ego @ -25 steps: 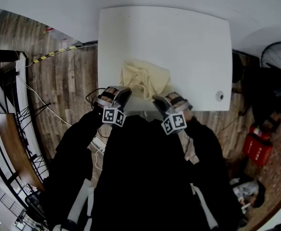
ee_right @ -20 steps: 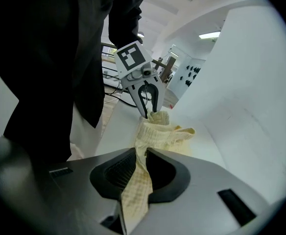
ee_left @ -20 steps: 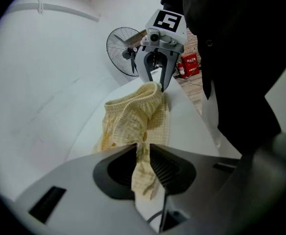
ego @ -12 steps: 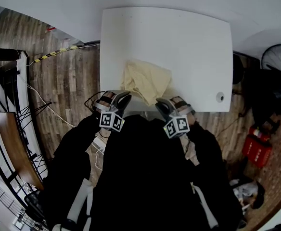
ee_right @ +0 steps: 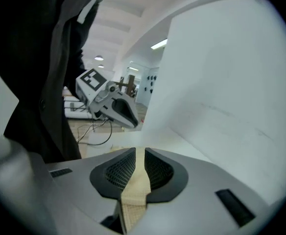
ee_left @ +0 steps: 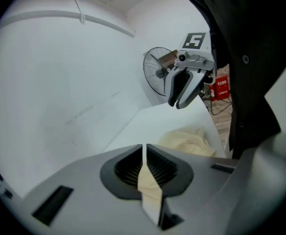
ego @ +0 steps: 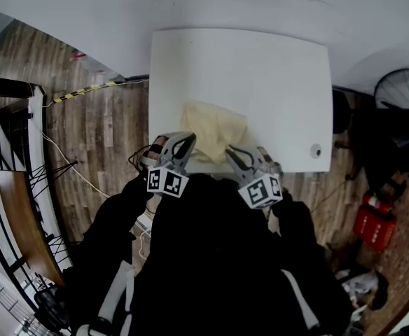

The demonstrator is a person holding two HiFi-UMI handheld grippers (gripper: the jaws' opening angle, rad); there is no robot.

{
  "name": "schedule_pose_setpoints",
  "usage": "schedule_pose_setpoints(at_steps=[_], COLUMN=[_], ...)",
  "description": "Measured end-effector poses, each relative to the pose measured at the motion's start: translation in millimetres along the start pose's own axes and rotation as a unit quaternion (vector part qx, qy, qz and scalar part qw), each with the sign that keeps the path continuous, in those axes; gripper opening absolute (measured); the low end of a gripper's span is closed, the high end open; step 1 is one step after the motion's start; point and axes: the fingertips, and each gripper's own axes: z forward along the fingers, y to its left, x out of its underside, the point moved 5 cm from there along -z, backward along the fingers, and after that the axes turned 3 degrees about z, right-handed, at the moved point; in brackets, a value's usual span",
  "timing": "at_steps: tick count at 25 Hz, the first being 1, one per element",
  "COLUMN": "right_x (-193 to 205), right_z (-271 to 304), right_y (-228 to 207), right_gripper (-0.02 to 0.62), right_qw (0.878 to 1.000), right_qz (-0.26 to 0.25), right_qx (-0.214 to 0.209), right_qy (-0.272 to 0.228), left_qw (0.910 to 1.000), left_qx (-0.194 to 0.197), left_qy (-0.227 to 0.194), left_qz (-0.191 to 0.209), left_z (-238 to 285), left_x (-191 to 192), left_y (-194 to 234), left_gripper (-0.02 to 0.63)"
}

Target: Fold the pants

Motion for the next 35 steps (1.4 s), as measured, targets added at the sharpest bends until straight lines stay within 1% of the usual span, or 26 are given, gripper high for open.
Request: schedule_pose_setpoints(at_steps=[3,4,6,8,10,12,15,18,22,26,30,32,35], right_x=[-21,-29,-44,-55,-65,-75,-86,-88,-98,-103,-104,-103,-102], right_z=[-2,-4,-9,-13,-17,-21,-25,-29,-36,-39,-39,-40,-40], right_y=[-24,-33,-51,-65,-78,-89,-101,-108,-113,-116,-115,-114,-115], right_gripper=[0.049,0.040,0.027,0.019,0.011,0.005,0.005,0.005,0.003,0.002,0.002,0.003,0.002], right_qw=[0.995,0.992,0.986,0.977,0.964,0.951,0.934,0.921,0.911,0.910,0.911,0.911,0.909], right_qz=[0.088,0.106,0.126,0.154,0.194,0.226,0.256,0.276,0.289,0.290,0.285,0.286,0.290], right_qx=[0.033,0.045,0.068,0.089,0.107,0.124,0.150,0.168,0.181,0.184,0.185,0.185,0.188], right_qy=[-0.036,-0.049,-0.082,-0.117,-0.150,-0.173,-0.200,-0.215,-0.231,-0.235,-0.233,-0.233,-0.233], left_qw=[0.9979,0.9960,0.9908,0.9844,0.9771,0.9676,0.9552,0.9407,0.9321,0.9236,0.9211,0.9220,0.9206], left_qx=[-0.030,-0.039,-0.056,-0.071,-0.087,-0.102,-0.115,-0.130,-0.138,-0.143,-0.160,-0.161,-0.160], left_qy=[-0.014,-0.021,-0.039,-0.054,-0.069,-0.087,-0.106,-0.126,-0.134,-0.147,-0.148,-0.146,-0.150], left_qz=[-0.056,-0.077,-0.117,-0.152,-0.182,-0.214,-0.251,-0.287,-0.307,-0.323,-0.322,-0.320,-0.323], left_z=[3,4,3,0,-3,-5,-9,-12,-18,-23,-26,-27,-29], left_x=[-14,-19,-33,-48,-64,-79,-99,-110,-121,-127,-124,-122,-121], left_y=[21,28,42,56,71,83,97,105,114,118,117,114,110], left_gripper=[0.005,0.003,0.002,0.002,0.002,0.002,0.002,0.002,0.002,0.002,0.002,0.002,0.002])
